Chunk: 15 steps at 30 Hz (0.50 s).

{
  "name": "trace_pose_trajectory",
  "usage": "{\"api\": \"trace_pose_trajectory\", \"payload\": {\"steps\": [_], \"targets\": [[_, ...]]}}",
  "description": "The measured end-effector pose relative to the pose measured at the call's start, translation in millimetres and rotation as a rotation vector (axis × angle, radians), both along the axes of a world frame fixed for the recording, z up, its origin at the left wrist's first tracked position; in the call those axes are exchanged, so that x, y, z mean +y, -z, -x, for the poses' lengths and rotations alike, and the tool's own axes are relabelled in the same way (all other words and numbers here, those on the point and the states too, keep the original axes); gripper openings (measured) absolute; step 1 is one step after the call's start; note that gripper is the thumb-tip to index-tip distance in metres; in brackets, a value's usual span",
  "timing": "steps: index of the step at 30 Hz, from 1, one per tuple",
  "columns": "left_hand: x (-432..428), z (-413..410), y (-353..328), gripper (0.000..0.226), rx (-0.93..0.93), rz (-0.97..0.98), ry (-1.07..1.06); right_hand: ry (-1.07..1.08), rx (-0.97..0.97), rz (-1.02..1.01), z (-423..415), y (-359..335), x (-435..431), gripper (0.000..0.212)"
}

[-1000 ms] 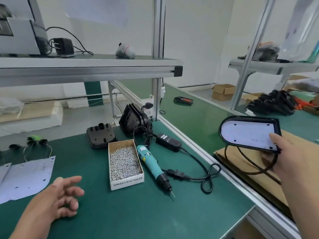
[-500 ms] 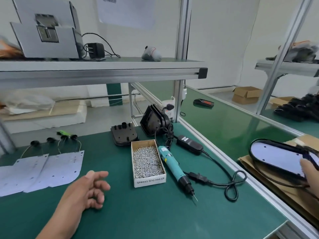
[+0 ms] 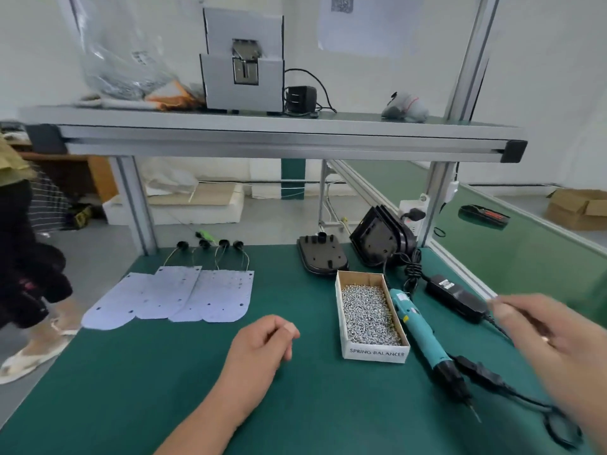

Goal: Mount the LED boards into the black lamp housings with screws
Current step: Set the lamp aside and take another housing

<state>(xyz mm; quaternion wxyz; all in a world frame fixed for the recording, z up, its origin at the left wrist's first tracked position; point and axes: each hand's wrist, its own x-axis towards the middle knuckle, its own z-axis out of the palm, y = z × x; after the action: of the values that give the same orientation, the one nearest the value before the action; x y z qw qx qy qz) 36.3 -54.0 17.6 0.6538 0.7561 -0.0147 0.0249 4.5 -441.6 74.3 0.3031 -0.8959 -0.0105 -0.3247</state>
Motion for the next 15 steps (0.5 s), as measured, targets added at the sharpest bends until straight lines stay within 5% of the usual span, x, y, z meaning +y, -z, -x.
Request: {"api": "trace_pose_trajectory", "payload": {"steps": [4,8,15], "targets": [[2,-1,2,0.027,-0.018,-0.031,-0.040,-0.257,0.231,0.117,-80,-19,109,0.025],[1,-1,1,0.031,-0.019,0.000,-0.031,-0.199,0.367,0.477,-183,-12,174,0.060],[5,-5,0,0.036,-0.017,0.050,-0.001,-0.080,0.647,0.714,-278,23,224,0.119]]}}
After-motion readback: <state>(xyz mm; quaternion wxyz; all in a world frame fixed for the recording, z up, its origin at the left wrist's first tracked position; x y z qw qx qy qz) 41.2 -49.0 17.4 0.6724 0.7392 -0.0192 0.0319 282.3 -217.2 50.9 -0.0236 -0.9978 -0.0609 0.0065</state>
